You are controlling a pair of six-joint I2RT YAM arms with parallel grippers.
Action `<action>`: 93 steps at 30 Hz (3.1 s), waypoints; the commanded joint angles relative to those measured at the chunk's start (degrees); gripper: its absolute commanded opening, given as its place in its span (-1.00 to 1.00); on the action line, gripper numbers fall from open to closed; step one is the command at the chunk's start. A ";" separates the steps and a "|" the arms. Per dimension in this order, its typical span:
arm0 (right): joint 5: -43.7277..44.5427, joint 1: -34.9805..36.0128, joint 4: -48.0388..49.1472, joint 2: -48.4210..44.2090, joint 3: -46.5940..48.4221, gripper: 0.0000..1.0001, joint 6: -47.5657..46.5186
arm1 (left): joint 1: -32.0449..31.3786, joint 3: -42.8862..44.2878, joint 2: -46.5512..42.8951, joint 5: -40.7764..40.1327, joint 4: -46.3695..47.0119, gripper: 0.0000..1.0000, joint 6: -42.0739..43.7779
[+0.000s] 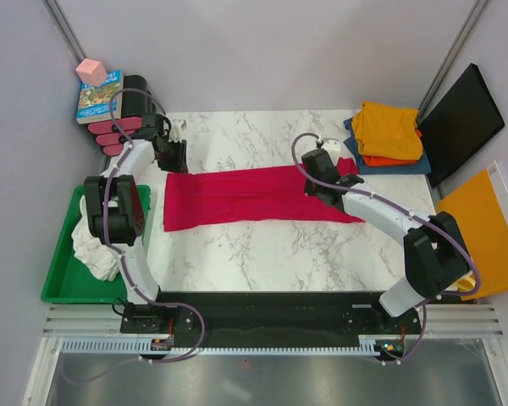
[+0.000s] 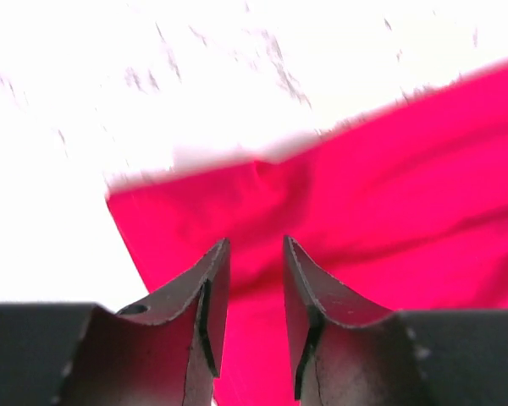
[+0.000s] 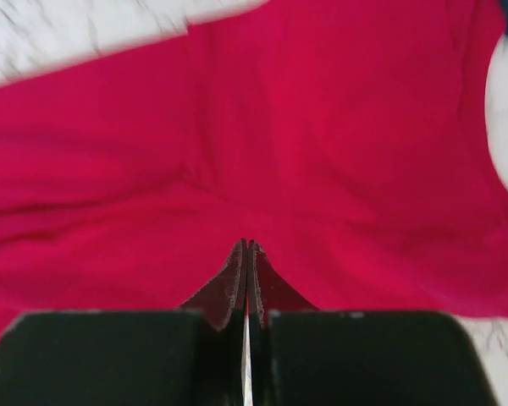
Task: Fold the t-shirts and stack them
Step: Rotate the tshirt 90 degrees
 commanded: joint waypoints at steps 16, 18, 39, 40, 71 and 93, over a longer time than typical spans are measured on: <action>-0.04 4.20 -13.30 2.33 -5.96 -1.00 15.20 | -0.27 26.39 25.43 -7.95 -16.91 -0.14 0.73; 0.22 3.67 -14.09 5.40 -3.77 -1.00 14.77 | -0.27 24.37 24.47 -8.91 -18.15 -0.15 3.10; 4.98 -1.32 -12.69 4.96 6.26 -0.28 8.70 | 4.39 8.46 0.67 0.04 -6.46 0.00 -0.58; 4.36 -2.65 -12.60 7.49 6.00 -0.29 8.70 | 4.39 7.58 -0.31 1.26 -6.46 -0.02 0.03; -8.45 -12.76 -34.48 56.28 66.61 -0.34 0.17 | -14.59 -21.25 -7.44 -5.93 -26.58 -0.32 19.19; -26.50 -15.58 -6.54 38.92 58.03 0.02 4.30 | -27.79 -14.69 -23.50 -4.96 -23.08 -0.06 10.76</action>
